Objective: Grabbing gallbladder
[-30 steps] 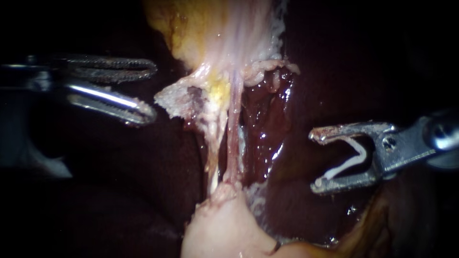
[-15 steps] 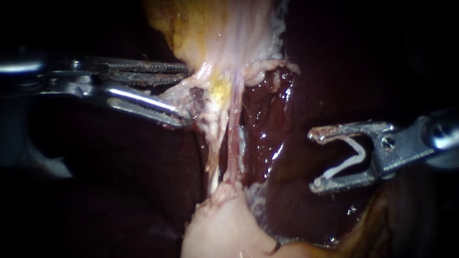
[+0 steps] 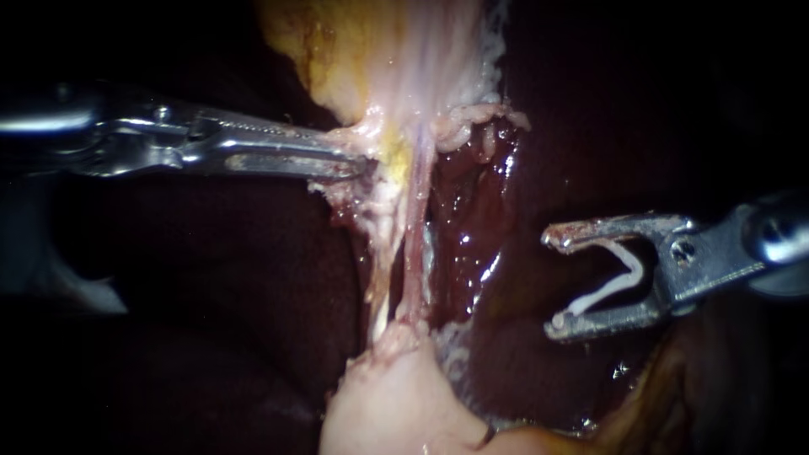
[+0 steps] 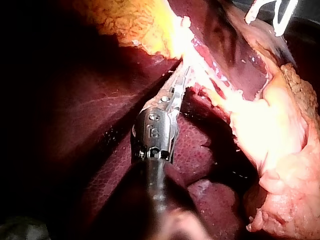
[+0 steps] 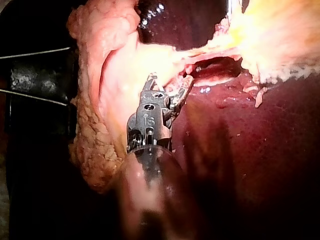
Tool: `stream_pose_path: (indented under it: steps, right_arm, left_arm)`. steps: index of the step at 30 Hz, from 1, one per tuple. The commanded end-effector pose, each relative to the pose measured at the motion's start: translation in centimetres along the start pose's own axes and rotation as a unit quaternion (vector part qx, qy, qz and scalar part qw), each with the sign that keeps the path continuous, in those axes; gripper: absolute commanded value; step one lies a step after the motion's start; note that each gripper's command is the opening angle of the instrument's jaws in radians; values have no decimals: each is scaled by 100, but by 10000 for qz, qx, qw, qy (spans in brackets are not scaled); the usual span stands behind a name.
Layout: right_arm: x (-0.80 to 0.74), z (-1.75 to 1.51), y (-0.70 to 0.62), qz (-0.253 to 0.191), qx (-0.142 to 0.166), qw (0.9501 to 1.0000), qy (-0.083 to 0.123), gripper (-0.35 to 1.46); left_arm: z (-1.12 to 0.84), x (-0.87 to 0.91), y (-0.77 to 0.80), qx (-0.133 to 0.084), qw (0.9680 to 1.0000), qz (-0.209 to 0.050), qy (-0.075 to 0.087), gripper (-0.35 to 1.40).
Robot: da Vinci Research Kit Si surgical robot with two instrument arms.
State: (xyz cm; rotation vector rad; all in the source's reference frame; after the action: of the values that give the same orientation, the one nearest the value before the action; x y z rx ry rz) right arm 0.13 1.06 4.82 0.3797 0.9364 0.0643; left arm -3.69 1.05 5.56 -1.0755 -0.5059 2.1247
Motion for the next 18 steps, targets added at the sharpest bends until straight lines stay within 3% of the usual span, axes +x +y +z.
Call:
stream_pose_path:
  steps: [1,10,14,18]
  right_arm:
    - [0,0,0,-2,2,10000,0,46]
    - [0,0,-1,-3,3,10000,1,46]
    - [0,0,-1,-2,3,10000,0,46]
    - [0,0,-1,-2,3,10000,0,46]
  left_arm:
    - [-5,1,3,-37,10000,-60,-59,-35]
    - [-31,14,17,-132,9996,-164,-180,-35]
    - [-57,25,12,-123,9995,-212,-206,-35]
    - [-84,35,3,-74,9996,-234,-112,-35]
